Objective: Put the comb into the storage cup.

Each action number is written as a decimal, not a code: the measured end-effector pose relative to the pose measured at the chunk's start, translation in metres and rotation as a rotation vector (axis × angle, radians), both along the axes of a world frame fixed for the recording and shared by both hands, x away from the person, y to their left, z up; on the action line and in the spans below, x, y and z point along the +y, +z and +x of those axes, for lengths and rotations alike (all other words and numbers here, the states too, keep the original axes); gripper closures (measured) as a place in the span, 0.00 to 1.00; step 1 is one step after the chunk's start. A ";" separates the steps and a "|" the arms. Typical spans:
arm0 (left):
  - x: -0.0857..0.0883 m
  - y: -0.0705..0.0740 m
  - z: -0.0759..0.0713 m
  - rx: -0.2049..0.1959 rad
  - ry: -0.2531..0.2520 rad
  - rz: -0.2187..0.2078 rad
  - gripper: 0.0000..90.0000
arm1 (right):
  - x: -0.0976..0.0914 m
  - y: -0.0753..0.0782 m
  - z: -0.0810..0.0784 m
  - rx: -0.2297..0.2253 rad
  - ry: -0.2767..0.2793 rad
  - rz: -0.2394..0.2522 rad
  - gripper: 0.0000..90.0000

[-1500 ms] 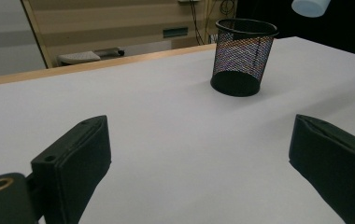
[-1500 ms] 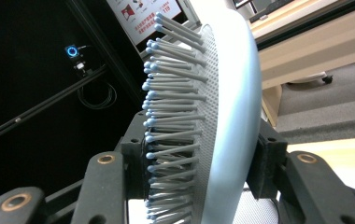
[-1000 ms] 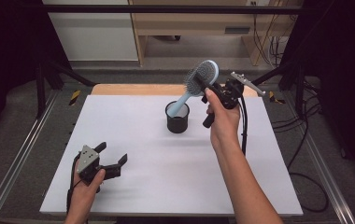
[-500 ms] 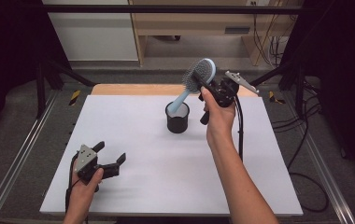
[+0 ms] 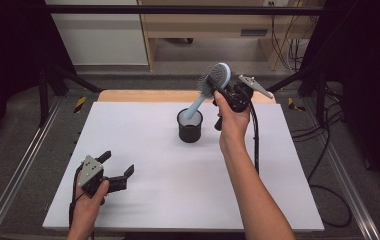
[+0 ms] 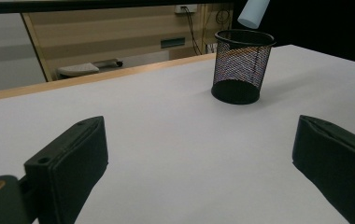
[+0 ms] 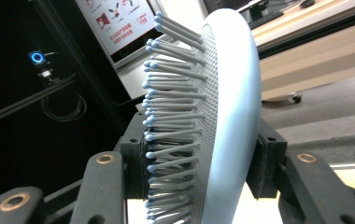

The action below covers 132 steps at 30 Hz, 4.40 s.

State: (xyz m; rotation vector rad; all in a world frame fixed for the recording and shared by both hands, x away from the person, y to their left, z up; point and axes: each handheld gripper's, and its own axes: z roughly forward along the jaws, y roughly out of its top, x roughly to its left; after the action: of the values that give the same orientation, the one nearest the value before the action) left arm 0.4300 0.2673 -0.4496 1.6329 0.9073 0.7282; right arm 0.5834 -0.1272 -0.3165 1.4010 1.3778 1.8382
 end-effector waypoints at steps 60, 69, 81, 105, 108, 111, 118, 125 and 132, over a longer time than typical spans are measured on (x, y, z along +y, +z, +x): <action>-0.001 0.001 0.000 -0.006 -0.042 -0.032 0.03 | 0.016 -0.024 0.017 0.058 -0.015 -0.152 0.56; -0.001 0.001 0.000 -0.006 -0.042 -0.032 0.03 | 0.017 -0.029 0.019 0.071 -0.020 -0.161 0.56; 0.000 0.001 0.000 -0.004 -0.028 -0.034 0.03 | 0.020 -0.038 0.022 0.092 -0.026 -0.179 0.56; 0.001 0.002 0.000 -0.018 -0.022 -0.040 0.03 | 0.029 -0.050 0.028 0.114 -0.038 -0.212 0.56; 0.001 0.002 0.000 -0.017 -0.021 -0.041 0.03 | 0.029 -0.052 0.028 0.117 -0.032 -0.210 0.56; 0.001 0.002 0.000 -0.017 -0.023 -0.040 0.03 | 0.030 -0.053 0.028 0.120 -0.029 -0.210 0.56; 0.001 0.002 0.000 -0.015 -0.025 -0.039 0.03 | 0.031 -0.054 0.029 0.123 -0.026 -0.214 0.56; -0.001 0.001 0.000 -0.013 -0.028 -0.036 0.03 | 0.031 -0.056 0.030 0.129 -0.029 -0.216 0.56; 0.000 0.001 0.000 -0.014 -0.028 -0.038 0.03 | 0.032 -0.058 0.031 0.130 -0.029 -0.218 0.56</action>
State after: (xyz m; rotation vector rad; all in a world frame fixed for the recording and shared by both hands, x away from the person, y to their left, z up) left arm 0.4300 0.2671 -0.4481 1.6017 0.8809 0.6981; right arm 0.6146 -0.0950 -0.3745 1.4389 1.5613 1.5482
